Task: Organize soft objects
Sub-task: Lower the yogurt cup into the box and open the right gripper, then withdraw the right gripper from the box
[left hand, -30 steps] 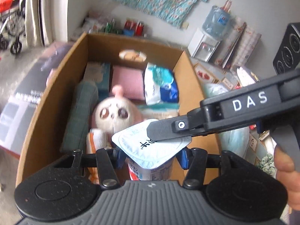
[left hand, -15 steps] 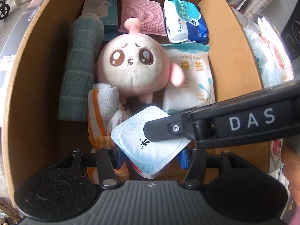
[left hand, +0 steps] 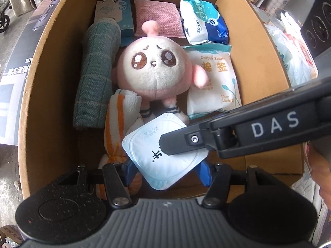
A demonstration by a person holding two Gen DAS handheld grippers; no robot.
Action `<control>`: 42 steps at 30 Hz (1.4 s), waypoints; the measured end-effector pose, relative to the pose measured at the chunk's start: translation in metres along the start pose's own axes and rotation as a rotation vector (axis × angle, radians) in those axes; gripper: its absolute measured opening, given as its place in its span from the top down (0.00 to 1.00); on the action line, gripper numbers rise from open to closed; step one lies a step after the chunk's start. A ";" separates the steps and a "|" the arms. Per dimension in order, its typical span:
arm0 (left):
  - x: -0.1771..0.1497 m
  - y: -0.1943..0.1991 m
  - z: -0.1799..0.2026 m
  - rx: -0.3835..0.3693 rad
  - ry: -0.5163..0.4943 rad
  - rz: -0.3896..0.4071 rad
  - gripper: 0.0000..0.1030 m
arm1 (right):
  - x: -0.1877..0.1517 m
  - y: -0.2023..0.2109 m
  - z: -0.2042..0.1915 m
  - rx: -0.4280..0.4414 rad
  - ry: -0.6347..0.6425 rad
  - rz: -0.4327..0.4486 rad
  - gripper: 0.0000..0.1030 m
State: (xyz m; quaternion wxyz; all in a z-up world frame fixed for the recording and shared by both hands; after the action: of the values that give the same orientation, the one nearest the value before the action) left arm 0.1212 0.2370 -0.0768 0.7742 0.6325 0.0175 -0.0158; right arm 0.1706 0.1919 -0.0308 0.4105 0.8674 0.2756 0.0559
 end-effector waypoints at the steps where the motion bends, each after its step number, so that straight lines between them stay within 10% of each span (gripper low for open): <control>1: -0.001 0.001 0.001 -0.005 -0.004 0.002 0.33 | -0.001 0.001 0.001 0.002 -0.004 -0.001 0.74; 13: -0.012 0.025 0.013 -0.003 -0.038 0.062 0.28 | -0.006 0.006 0.008 -0.010 -0.027 0.010 0.66; 24: -0.035 0.083 0.049 0.038 -0.112 0.321 0.19 | -0.036 0.097 -0.014 0.123 0.057 0.228 0.54; 35: -0.052 0.119 0.146 0.043 -0.192 0.708 0.14 | -0.189 0.240 0.057 0.093 0.096 0.633 0.45; 42: -0.060 0.095 0.258 -0.010 -0.397 0.761 0.10 | -0.301 0.305 0.160 -0.039 -0.079 0.882 0.37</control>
State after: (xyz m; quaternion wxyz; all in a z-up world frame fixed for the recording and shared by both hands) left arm 0.0680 0.0032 0.0709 0.7162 0.5748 -0.3664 0.1498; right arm 0.1004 -0.2305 0.1298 0.3740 0.8955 -0.1380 0.1977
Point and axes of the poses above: each gripper's, at about its wrist camera, not at the fingertips, and y roughly against the way its jaws point, z to its right, x to its top, the point moved 10 cm from there along -y, roughly the way its jaws point, and after that the axes turned 14 degrees about -z, right-handed, at the moved point
